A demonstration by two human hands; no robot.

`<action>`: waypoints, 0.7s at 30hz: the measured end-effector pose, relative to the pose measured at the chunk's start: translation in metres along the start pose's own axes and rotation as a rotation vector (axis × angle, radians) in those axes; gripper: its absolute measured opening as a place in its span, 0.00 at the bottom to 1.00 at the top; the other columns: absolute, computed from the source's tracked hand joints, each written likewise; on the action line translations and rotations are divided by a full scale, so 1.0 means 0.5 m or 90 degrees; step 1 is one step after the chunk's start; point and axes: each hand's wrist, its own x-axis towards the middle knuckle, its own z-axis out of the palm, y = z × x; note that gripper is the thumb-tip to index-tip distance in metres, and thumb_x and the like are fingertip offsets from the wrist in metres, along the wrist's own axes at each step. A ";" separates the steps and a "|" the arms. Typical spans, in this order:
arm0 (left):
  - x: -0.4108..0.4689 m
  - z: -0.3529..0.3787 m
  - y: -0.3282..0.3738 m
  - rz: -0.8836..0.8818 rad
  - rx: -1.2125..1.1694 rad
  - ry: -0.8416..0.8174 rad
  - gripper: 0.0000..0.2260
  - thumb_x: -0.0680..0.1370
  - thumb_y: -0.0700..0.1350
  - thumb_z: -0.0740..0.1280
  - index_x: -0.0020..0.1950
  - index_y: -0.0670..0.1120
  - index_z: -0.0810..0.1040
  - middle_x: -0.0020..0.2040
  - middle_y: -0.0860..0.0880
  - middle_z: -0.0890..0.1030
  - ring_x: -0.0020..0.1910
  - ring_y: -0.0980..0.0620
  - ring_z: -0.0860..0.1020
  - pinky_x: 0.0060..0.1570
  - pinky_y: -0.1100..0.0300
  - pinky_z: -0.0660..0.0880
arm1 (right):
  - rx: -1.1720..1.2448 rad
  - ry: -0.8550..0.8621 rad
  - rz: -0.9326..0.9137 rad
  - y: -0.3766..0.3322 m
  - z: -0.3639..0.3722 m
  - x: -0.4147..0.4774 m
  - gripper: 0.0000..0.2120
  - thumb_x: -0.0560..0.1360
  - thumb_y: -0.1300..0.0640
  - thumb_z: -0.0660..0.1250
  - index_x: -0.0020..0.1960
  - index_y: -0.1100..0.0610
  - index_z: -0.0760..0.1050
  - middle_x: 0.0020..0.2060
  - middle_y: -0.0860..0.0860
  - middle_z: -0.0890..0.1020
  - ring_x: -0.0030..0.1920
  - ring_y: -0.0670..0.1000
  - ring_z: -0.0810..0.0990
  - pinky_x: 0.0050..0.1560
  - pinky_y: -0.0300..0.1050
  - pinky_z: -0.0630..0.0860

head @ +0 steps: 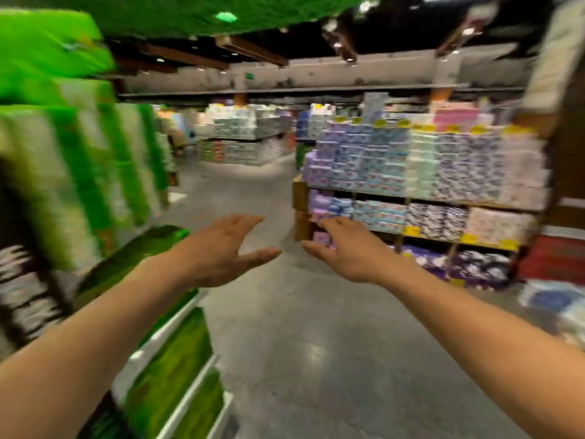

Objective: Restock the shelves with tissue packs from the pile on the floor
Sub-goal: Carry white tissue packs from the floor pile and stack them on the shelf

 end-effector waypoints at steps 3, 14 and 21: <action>0.194 0.080 0.110 0.109 -0.024 -0.009 0.38 0.74 0.72 0.52 0.80 0.57 0.55 0.80 0.52 0.60 0.77 0.50 0.61 0.73 0.59 0.57 | -0.014 -0.008 0.118 0.202 -0.006 0.007 0.33 0.79 0.31 0.58 0.70 0.56 0.71 0.68 0.57 0.74 0.69 0.60 0.71 0.67 0.57 0.71; 0.839 0.336 0.582 0.502 -0.105 -0.104 0.55 0.63 0.84 0.40 0.80 0.51 0.60 0.78 0.50 0.66 0.75 0.50 0.65 0.74 0.54 0.63 | -0.068 0.035 0.524 0.820 -0.086 -0.056 0.36 0.79 0.30 0.56 0.74 0.56 0.67 0.69 0.57 0.74 0.69 0.59 0.72 0.67 0.57 0.72; 1.119 0.502 0.933 0.636 -0.107 -0.169 0.41 0.75 0.73 0.54 0.82 0.52 0.54 0.80 0.49 0.61 0.76 0.49 0.62 0.73 0.54 0.63 | -0.074 0.044 0.659 1.183 -0.121 -0.106 0.38 0.79 0.31 0.55 0.79 0.56 0.63 0.75 0.55 0.68 0.74 0.57 0.67 0.72 0.57 0.68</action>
